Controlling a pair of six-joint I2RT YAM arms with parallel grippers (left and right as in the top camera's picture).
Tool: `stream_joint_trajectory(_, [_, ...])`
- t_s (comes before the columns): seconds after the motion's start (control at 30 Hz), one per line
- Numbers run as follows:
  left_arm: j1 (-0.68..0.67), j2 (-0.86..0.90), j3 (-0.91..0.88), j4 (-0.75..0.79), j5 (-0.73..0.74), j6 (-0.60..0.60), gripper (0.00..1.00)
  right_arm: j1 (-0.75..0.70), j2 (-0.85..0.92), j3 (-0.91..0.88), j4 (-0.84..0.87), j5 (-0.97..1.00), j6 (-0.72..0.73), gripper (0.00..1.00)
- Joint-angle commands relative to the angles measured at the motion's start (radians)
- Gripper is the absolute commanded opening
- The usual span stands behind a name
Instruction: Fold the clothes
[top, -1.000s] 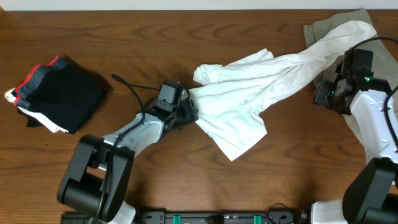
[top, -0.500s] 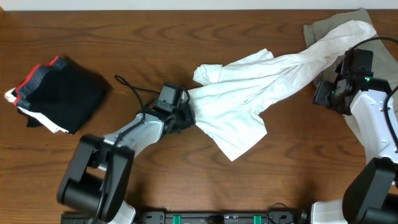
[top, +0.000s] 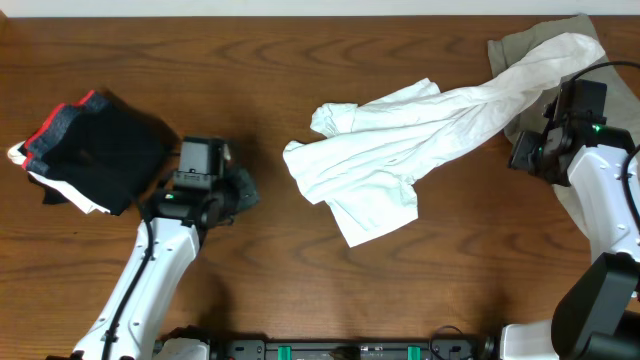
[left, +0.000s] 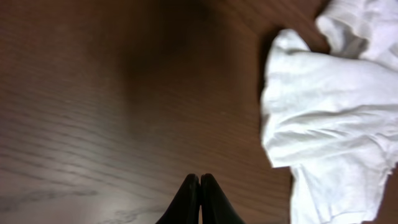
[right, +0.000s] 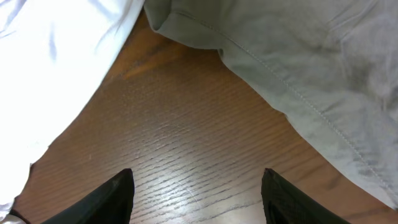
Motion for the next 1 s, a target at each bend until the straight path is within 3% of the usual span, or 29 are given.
stream_joint_trajectory(0.0, [0.008,0.003,-0.003,0.0,0.058,0.032,0.06,-0.009,0.006,-0.001,0.001,0.007,-0.011,0.64])
stream_joint_trajectory(0.03, [0.002,0.007,-0.003,0.007,0.074,0.031,0.06,-0.009,0.006,-0.001,0.001,0.007,-0.011,0.64])
stream_joint_trajectory(0.07, [-0.006,0.014,-0.003,0.014,0.074,0.031,0.15,-0.009,0.006,-0.001,0.001,0.007,-0.011,0.64])
stream_joint_trajectory(0.1, [-0.013,0.023,-0.003,0.026,0.072,0.031,0.36,-0.009,0.006,-0.001,0.001,0.007,-0.011,0.64])
stream_joint_trajectory(0.13, [-0.019,0.034,-0.004,0.039,0.07,0.031,0.46,-0.009,0.006,-0.001,0.001,0.007,-0.011,0.64])
stream_joint_trajectory(0.2, [-0.035,0.068,-0.005,0.076,0.07,0.016,0.56,-0.009,0.006,-0.001,-0.001,0.007,-0.011,0.64])
stream_joint_trajectory(0.6, [-0.158,0.369,-0.005,0.355,0.153,-0.034,0.58,-0.009,0.006,-0.001,-0.018,0.006,-0.011,0.64])
stream_joint_trajectory(0.97, [-0.248,0.499,-0.005,0.494,0.162,-0.135,0.58,-0.009,0.006,-0.001,-0.025,0.006,-0.011,0.64])
